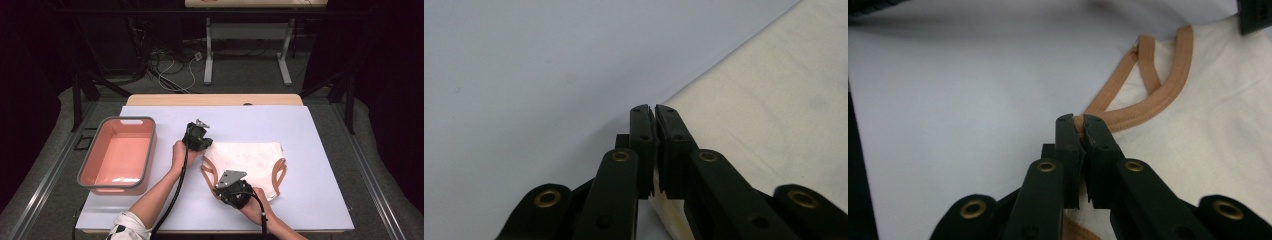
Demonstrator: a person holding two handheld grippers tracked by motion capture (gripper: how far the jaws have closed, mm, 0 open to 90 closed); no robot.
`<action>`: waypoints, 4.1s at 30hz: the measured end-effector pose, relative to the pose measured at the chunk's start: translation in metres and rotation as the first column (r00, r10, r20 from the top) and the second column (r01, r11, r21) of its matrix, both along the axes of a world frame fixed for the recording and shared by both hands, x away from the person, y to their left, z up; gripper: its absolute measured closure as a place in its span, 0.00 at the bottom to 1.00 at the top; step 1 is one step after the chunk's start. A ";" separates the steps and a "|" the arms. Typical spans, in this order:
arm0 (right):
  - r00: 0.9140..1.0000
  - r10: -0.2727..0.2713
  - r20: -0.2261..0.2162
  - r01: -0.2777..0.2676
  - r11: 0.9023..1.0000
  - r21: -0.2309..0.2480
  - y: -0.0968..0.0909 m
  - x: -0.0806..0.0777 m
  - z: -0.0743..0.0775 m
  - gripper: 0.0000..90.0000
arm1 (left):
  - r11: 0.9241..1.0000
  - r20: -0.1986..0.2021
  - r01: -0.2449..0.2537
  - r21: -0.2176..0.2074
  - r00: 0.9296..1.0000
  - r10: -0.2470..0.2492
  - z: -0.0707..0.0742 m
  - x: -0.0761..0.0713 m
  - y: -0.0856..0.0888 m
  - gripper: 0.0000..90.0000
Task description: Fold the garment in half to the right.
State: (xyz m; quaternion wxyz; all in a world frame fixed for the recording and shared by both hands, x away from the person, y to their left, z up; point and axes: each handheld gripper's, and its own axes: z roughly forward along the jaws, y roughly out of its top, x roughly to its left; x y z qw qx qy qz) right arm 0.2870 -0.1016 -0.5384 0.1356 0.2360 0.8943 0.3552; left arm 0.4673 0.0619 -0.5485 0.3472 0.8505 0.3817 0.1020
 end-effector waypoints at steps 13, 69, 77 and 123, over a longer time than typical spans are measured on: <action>0.995 0.009 -0.099 -0.015 0.998 -0.057 0.003 0.010 -0.012 0.76 | 1.000 -0.015 0.002 0.013 1.000 -0.002 -0.003 0.001 -0.002 0.96; 0.998 -0.032 0.047 0.023 0.982 0.187 -0.001 0.005 0.029 0.98 | 0.999 0.040 0.006 0.039 0.999 -0.008 0.040 0.007 0.016 0.97; 0.999 -0.022 0.042 0.013 0.976 0.216 0.004 0.007 0.033 0.98 | 0.999 0.047 -0.006 0.052 0.999 0.003 0.048 0.008 0.019 0.97; 0.998 0.034 0.046 -0.046 0.957 0.285 0.052 0.016 0.034 0.98 | 0.991 0.089 -0.064 0.120 0.995 0.053 0.078 0.007 0.058 0.96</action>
